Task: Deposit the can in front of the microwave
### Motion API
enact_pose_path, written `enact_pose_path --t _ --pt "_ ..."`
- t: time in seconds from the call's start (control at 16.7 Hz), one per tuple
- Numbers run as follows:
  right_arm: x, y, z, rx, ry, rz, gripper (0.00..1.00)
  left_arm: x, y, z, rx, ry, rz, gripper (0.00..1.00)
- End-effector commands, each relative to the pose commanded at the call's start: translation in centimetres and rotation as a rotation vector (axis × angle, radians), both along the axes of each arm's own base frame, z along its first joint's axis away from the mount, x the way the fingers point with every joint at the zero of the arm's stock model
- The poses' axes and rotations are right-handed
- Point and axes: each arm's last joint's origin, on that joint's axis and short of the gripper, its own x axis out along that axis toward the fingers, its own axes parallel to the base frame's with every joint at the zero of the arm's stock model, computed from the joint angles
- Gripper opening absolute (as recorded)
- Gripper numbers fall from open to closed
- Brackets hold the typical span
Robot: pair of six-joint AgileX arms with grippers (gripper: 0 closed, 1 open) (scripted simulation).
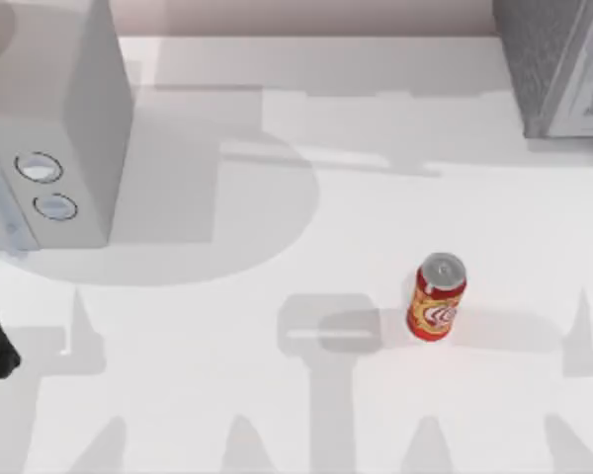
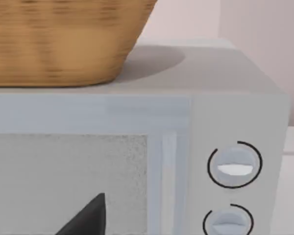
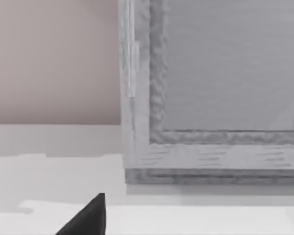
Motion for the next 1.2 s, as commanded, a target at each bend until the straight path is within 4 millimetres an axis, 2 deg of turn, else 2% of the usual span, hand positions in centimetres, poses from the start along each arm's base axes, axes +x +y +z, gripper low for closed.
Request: enact_pose_path --t 0.18,0.3,0.48,0.66,0.78,0.96,1.2 --pt "0.0 0.0 0.0 0.000 0.000 0.000 1.00 0.0 0.0 0.2 0.001 0.006 -0.004 1.00" --pt "0.0 0.0 0.0 0.000 0.000 0.000 1.00 0.0 -0.2 1.0 0.005 0.034 -0.022 1.00" --pt "0.0 0.0 0.0 0.000 0.000 0.000 1.00 0.4 -0.9 3.4 0.020 0.121 -0.080 1.00" --pt "0.0 0.0 0.0 0.000 0.000 0.000 1.00 1.5 -2.0 7.0 0.047 0.245 -0.163 1.00" --pt "0.0 0.0 0.0 0.000 0.000 0.000 1.00 3.0 -3.2 9.7 0.073 0.344 -0.229 1.00" --pt "0.0 0.0 0.0 0.000 0.000 0.000 1.00 6.2 -6.0 13.7 0.125 0.506 -0.335 1.00" --pt "0.0 0.0 0.0 0.000 0.000 0.000 1.00 11.7 -12.0 17.2 0.217 0.730 -0.471 1.00"
